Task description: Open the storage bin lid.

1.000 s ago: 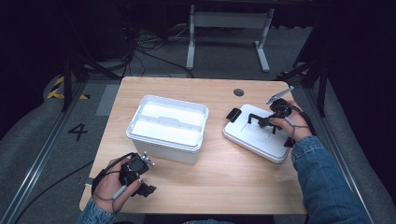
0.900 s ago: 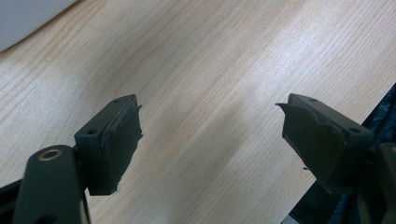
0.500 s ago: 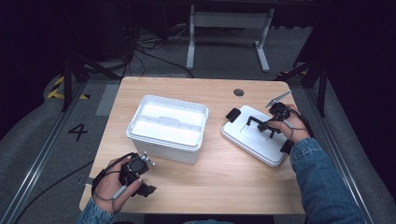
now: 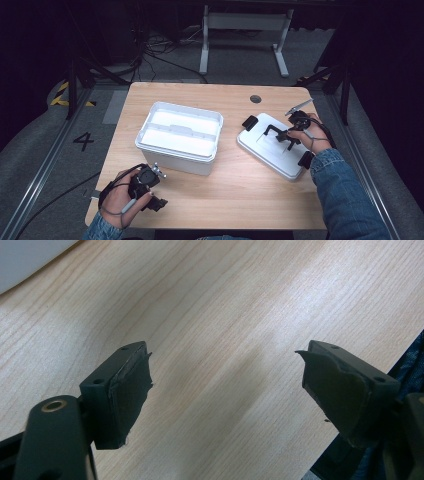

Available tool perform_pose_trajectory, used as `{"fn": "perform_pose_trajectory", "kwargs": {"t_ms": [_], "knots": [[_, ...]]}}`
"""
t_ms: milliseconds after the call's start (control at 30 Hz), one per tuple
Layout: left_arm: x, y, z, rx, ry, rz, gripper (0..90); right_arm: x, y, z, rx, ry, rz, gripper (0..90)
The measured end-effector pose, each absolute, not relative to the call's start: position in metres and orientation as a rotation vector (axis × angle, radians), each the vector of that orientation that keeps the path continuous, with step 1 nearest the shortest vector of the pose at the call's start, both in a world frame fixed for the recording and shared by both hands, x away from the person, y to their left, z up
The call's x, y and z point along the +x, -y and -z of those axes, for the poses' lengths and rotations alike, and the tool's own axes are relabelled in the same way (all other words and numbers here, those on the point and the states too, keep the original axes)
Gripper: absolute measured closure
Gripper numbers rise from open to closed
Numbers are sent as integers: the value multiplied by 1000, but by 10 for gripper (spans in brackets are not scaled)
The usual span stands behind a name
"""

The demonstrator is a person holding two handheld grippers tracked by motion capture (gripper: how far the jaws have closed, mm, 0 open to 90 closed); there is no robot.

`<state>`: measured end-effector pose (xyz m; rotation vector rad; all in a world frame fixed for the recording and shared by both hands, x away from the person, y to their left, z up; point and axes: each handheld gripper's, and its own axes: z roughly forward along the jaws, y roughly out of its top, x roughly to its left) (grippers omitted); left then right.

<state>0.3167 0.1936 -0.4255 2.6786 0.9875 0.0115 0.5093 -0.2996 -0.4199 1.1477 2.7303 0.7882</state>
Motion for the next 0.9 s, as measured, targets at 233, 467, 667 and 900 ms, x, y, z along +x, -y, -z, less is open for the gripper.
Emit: {"fn": "perform_pose_trajectory", "kwargs": {"t_ms": [233, 467, 667, 900], "knots": [[318, -193, 426, 2673, -986, -10, 205, 508, 303, 411, 1157, -2637, -816, 544], [318, -193, 426, 2670, -987, -1, 205, 498, 302, 389, 1137, -2598, -867, 516], [319, -193, 426, 2673, -982, -6, 205, 487, 295, 373, 1100, -2591, -918, 500], [318, -193, 425, 2677, -982, -9, 205, 459, 281, 352, 1024, -2588, -976, 489]]}}
